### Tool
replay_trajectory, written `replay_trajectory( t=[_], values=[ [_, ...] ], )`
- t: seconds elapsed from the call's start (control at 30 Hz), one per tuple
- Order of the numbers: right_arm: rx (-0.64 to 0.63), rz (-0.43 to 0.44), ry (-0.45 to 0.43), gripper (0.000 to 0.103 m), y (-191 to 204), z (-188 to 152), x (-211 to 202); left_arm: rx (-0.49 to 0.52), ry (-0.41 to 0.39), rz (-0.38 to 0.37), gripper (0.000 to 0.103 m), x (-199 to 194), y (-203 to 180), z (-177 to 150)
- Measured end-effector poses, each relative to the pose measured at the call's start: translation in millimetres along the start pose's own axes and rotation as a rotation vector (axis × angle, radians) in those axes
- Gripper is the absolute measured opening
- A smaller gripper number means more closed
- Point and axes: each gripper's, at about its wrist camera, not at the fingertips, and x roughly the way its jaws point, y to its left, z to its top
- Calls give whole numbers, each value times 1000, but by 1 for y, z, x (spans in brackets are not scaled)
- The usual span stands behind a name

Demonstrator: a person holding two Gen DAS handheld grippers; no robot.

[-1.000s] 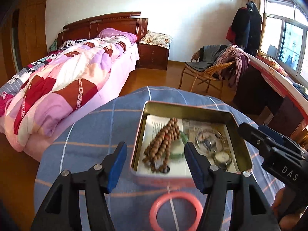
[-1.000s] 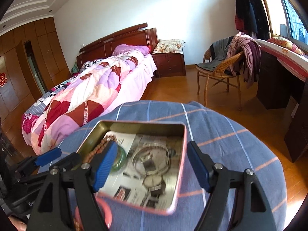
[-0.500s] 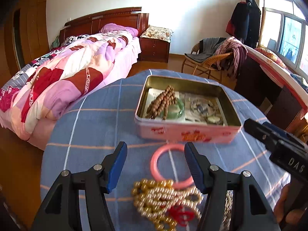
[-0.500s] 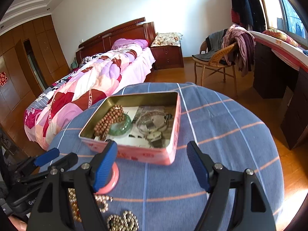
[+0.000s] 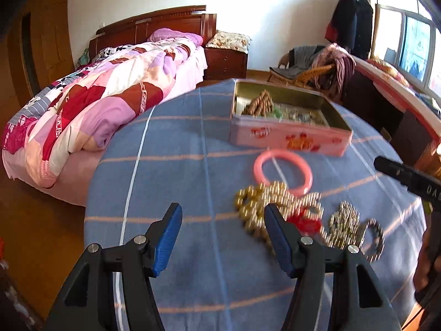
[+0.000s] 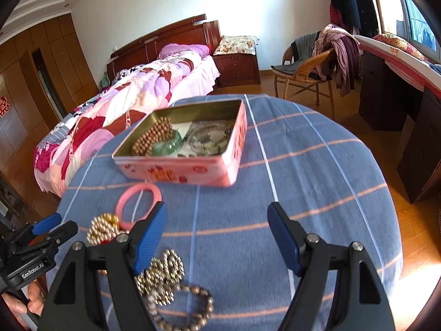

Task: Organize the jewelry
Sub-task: 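Grasp the pearl bead strand with the left tool, then lift the pearl strand with the left tool toward the pink tin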

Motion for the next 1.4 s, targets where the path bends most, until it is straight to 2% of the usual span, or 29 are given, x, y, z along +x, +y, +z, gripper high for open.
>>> replay_trajectory(
  t=[0.23,0.33,0.43,0.5,0.6,0.63,0.67,0.73,0.8,0.83,1.2,1.4],
  values=[
    [-17,-8,35,78,-1,-17,-3,15,17,-65,62,-3,-6,-14],
    [-29,-8,38,78,0,-21,-6,39,-1,-74,62,-5,-12,-9],
    [-27,-7,42,78,0,-22,-7,53,-25,-124,62,-3,-18,3],
    [-16,-3,45,78,0,-23,-7,39,-6,-150,62,11,-21,11],
    [-14,-1,43,78,0,-23,-9,40,15,-135,62,28,-28,17],
    [-17,-4,40,78,1,-23,-11,42,26,-127,60,32,-29,17],
    [-19,-7,38,78,0,-23,-12,49,46,-126,48,37,-31,15],
    [-19,-14,31,78,-1,-22,-15,54,49,-145,39,35,-33,14],
    [-10,-15,31,78,-4,-22,-15,75,25,-133,10,29,-34,14],
    [-1,-13,34,78,-6,-22,-14,77,13,-142,8,25,-33,14],
    [7,-8,51,78,-7,-25,-11,28,-148,-278,5,-38,-19,25],
    [-7,11,73,78,-3,-28,-8,-12,-234,-280,5,-69,0,36]
  ],
)
